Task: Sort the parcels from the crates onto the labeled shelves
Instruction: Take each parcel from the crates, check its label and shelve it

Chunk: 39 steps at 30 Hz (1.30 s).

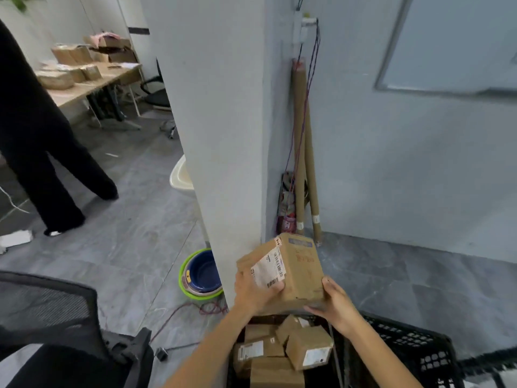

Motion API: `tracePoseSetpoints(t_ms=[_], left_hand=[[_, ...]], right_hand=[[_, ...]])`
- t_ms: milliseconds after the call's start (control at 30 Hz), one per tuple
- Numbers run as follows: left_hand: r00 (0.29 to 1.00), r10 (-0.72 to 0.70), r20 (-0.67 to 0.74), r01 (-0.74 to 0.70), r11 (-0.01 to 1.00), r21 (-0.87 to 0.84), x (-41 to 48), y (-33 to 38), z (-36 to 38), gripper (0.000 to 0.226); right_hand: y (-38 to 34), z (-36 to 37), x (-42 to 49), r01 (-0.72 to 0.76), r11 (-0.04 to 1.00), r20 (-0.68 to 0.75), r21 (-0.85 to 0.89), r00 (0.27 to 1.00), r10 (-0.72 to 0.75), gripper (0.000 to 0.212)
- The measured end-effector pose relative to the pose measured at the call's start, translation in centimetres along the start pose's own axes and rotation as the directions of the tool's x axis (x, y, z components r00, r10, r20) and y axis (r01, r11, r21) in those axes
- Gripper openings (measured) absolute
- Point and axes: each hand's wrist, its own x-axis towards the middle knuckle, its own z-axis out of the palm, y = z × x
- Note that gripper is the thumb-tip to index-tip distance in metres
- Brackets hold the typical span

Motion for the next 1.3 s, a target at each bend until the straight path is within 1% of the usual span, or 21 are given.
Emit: tracePoseSetpoints(t_ms=[67, 133, 200, 300, 400, 467, 533, 633, 700, 733, 800, 833, 867, 900, 933, 1000, 1033, 1100, 1167, 1233, 1300], left_hand=[[0.999, -0.008, -0.044, 0.012, 0.997, 0.082, -0.7, 3.5, -0.3, 0.122], [0.999, -0.008, -0.046, 0.012, 0.996, 0.090, -1.6, 6.5, -0.3, 0.144], [0.997, 0.052, -0.049, -0.046, 0.991, 0.125, -2.3, 8.7, 0.0, 0.151], [0.986, 0.157, -0.064, -0.146, 0.978, 0.149, -3.2, 11.0, -0.1, 0.143], [0.959, 0.272, -0.075, -0.262, 0.958, 0.114, -3.6, 12.4, -1.0, 0.131], [0.931, 0.346, -0.120, -0.339, 0.938, 0.071, -3.6, 13.0, -1.7, 0.120], [0.922, 0.345, -0.177, -0.356, 0.934, -0.035, -3.5, 13.3, -2.3, 0.110], [0.943, 0.295, -0.156, -0.326, 0.917, -0.229, -3.3, 13.6, -3.2, 0.105], [0.961, 0.250, -0.113, -0.273, 0.919, -0.286, -3.1, 13.8, -3.5, 0.103], [0.967, 0.232, -0.101, -0.252, 0.917, -0.310, -3.0, 13.8, -3.7, 0.097], [0.970, 0.231, -0.072, -0.241, 0.891, -0.385, -2.8, 14.0, -4.1, 0.072], [0.971, 0.233, -0.046, -0.230, 0.870, -0.436, -2.8, 14.1, -4.5, 0.066], [0.972, 0.234, -0.007, -0.207, 0.845, -0.492, -2.9, 14.1, -4.8, 0.068], [0.972, 0.228, 0.055, -0.161, 0.818, -0.553, -2.9, 14.1, -5.1, 0.076], [0.965, 0.217, 0.145, -0.086, 0.791, -0.606, -2.9, 14.0, -5.3, 0.083], [0.921, 0.205, 0.332, 0.075, 0.742, -0.666, -2.9, 13.8, -5.7, 0.084], [0.900, 0.211, 0.383, 0.116, 0.729, -0.675, -2.9, 13.7, -5.8, 0.081], [0.892, 0.224, 0.393, 0.116, 0.727, -0.677, -2.7, 13.8, -5.8, 0.079], [0.912, 0.217, 0.349, 0.086, 0.730, -0.678, -2.4, 14.0, -5.6, 0.081], [0.928, 0.211, 0.306, 0.062, 0.723, -0.688, -2.1, 14.4, -5.5, 0.081], [0.938, 0.212, 0.273, 0.039, 0.720, -0.693, -2.0, 14.9, -5.3, 0.081]], right_hand=[[-2.1, -0.4, -1.6, 0.075, 0.997, 0.004, 0.036, 0.997, -0.075, 0.030], [-3.6, -0.8, -2.8, 0.120, 0.988, -0.007, 0.099, 0.993, -0.120, 0.030], [-4.9, -1.0, -3.7, 0.145, 0.976, -0.011, 0.161, 0.989, -0.145, 0.032], [-7.0, -1.2, -4.8, 0.200, 0.960, -0.024, 0.197, 0.980, -0.199, 0.036], [-9.0, -1.7, -5.5, 0.244, 0.949, -0.037, 0.200, 0.970, -0.242, 0.044], [-9.9, -2.1, -5.9, 0.255, 0.941, -0.048, 0.221, 0.967, -0.251, 0.045], [-10.4, -2.5, -6.1, 0.245, 0.934, -0.032, 0.259, 0.969, -0.245, 0.047], [-10.9, -2.8, -6.2, 0.250, 0.923, -0.029, 0.291, 0.967, -0.253, 0.046], [-11.1, -3.0, -6.3, 0.259, 0.920, -0.034, 0.295, 0.965, -0.261, 0.048], [-11.2, -3.0, -6.4, 0.264, 0.916, -0.042, 0.301, 0.964, -0.264, 0.048], [-11.4, -3.1, -6.6, 0.267, 0.912, -0.059, 0.312, 0.963, -0.262, 0.048], [-11.4, -3.1, -6.7, 0.264, 0.907, -0.063, 0.328, 0.964, -0.258, 0.046], [-11.5, -3.0, -6.8, 0.264, 0.897, -0.066, 0.354, 0.964, -0.257, 0.045], [-11.6, -3.0, -6.7, 0.264, 0.889, -0.060, 0.375, 0.964, -0.260, 0.047], [-11.7, -2.9, -6.6, 0.265, 0.885, -0.048, 0.383, 0.962, -0.268, 0.049], [-11.9, -2.6, -6.6, 0.276, 0.884, -0.022, 0.378, 0.957, -0.290, 0.053], [-12.1, -2.4, -6.6, 0.282, 0.888, -0.015, 0.364, 0.955, -0.298, 0.053], [-12.9, -2.4, -6.8, 0.307, 0.918, -0.016, 0.250, 0.949, -0.313, 0.045], [-14.5, -2.3, -7.4, 0.351, 0.933, -0.025, 0.075, 0.936, -0.350, 0.038], [-16.6, -2.4, -7.7, 0.401, 0.916, -0.036, -0.007, 0.915, -0.401, 0.044], [-19.0, -2.3, -8.7, 0.467, 0.880, -0.030, -0.089, 0.882, -0.471, 0.055]])
